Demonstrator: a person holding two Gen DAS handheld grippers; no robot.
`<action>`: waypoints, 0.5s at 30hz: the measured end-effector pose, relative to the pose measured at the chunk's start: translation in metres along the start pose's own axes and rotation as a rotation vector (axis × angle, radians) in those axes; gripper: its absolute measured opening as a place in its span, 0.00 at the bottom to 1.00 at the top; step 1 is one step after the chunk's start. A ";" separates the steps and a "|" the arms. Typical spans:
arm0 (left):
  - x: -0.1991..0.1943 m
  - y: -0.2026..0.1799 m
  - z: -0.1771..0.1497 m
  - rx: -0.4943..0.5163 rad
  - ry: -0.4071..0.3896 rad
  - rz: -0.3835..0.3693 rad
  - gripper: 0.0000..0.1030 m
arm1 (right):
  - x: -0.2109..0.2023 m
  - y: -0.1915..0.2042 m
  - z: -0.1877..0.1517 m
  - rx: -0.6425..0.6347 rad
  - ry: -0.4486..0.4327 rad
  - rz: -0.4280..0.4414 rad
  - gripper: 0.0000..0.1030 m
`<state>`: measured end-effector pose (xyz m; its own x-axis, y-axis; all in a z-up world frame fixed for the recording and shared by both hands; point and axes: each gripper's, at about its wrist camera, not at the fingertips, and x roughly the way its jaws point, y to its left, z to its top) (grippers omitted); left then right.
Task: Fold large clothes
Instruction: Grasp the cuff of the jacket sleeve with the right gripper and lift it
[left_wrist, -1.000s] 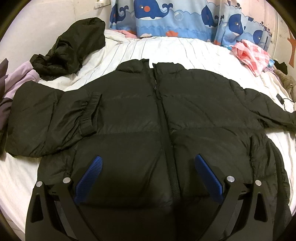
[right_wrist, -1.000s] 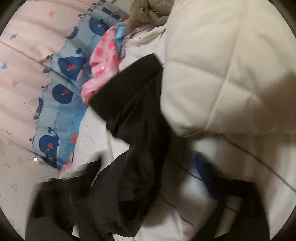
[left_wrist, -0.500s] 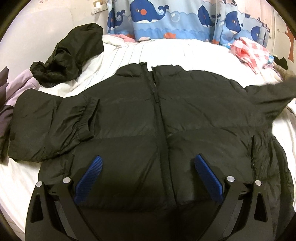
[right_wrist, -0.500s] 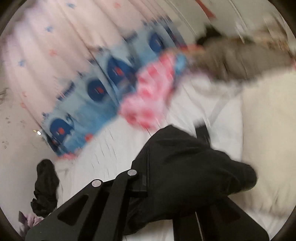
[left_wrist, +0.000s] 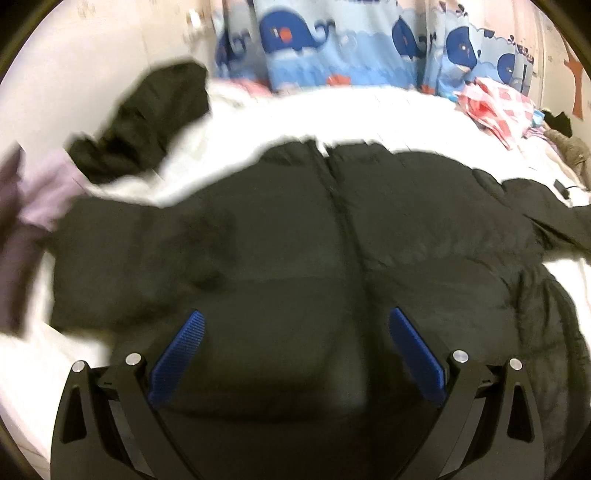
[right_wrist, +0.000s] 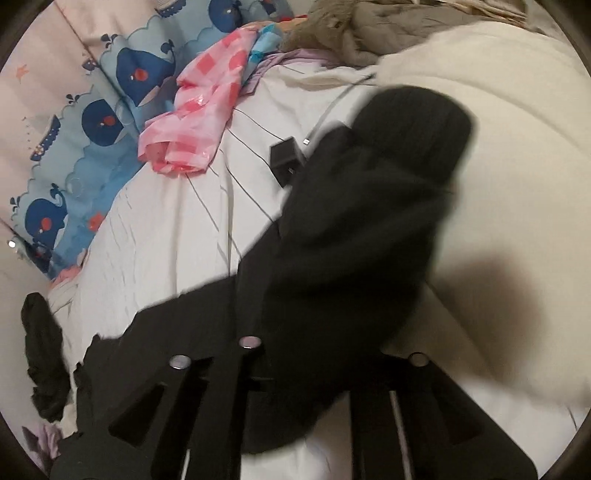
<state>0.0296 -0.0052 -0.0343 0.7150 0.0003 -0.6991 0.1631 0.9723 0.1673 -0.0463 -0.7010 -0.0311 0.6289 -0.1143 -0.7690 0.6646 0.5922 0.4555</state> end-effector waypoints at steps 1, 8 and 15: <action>-0.009 0.008 0.003 0.025 -0.036 0.022 0.93 | -0.015 -0.005 -0.008 0.015 -0.006 0.012 0.19; -0.012 0.085 0.016 0.177 -0.091 0.009 0.93 | -0.105 -0.059 -0.112 0.036 -0.090 -0.003 0.71; 0.075 0.095 0.007 0.331 0.068 0.094 0.93 | -0.113 0.006 -0.206 -0.038 -0.031 0.187 0.75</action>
<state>0.1032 0.0854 -0.0664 0.6921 0.1128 -0.7129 0.3182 0.8388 0.4417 -0.1965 -0.5200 -0.0335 0.7529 -0.0236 -0.6577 0.5191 0.6355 0.5715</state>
